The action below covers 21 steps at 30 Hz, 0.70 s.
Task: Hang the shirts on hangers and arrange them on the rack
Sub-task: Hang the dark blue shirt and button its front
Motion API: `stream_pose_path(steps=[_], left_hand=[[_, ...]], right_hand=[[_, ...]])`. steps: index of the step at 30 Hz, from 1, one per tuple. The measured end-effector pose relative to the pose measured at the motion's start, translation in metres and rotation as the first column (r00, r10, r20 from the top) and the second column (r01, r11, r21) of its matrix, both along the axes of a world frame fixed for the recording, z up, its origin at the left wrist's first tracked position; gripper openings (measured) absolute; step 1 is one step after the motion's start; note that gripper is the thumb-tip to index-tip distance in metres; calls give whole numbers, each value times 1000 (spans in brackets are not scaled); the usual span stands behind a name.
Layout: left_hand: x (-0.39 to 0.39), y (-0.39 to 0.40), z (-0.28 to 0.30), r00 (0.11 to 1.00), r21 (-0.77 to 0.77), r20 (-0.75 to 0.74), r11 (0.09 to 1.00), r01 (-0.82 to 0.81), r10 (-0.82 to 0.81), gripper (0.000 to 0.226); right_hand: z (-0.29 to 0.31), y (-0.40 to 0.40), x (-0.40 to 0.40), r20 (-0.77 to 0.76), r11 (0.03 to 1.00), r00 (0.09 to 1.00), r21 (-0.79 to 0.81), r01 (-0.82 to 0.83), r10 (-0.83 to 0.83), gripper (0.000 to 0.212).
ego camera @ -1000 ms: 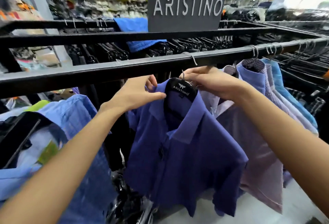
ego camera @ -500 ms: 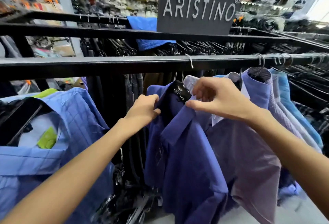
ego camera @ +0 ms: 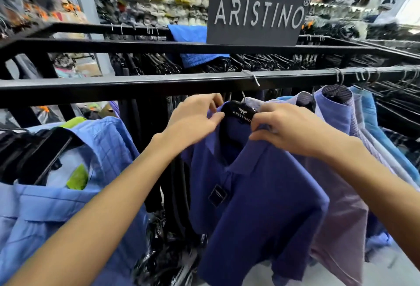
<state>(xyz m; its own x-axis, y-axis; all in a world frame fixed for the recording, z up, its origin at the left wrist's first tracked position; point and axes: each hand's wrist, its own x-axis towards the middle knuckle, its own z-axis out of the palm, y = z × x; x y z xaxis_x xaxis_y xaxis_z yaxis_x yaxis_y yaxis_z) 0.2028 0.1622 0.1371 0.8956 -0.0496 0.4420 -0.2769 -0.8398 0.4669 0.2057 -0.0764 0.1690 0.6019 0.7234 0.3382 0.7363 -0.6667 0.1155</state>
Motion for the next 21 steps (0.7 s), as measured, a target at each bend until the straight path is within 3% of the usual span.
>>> stream_pose_path(steps=[3, 5, 8, 10, 15, 18, 21], left_hand=[[25, 15, -8, 952, -97, -95, 955, 281, -290, 39], [36, 25, -20, 931, -87, -166, 945, 315, -325, 39], [47, 46, -47, 947, -62, -224, 973, 220, -229, 33], [48, 61, -62, 962, -20, -252, 994, 104, -105, 28], [45, 79, -81, 948, -93, -317, 996, -4, -26, 31], [32, 78, -88, 940, -163, -341, 986, -35, -24, 28], [17, 79, -104, 920, -166, -392, 982, -89, 17, 22]], right_hand=[[-8, -2, 3, -68, 991, 997, 128, 36, -27, 17], [-17, -6, 5, -79, 972, 996, 224, 65, -49, 17], [-38, -2, -3, 167, 930, 962, 336, 151, -217, 10], [-55, 12, -15, 341, 909, 904, 402, 107, -257, 4], [-97, 47, -37, 506, 834, 814, 549, -50, -284, 5], [-131, 79, -46, 378, 766, 916, 627, -143, -138, 5], [-172, 113, -49, 12, 816, 998, 576, -51, 54, 19]])
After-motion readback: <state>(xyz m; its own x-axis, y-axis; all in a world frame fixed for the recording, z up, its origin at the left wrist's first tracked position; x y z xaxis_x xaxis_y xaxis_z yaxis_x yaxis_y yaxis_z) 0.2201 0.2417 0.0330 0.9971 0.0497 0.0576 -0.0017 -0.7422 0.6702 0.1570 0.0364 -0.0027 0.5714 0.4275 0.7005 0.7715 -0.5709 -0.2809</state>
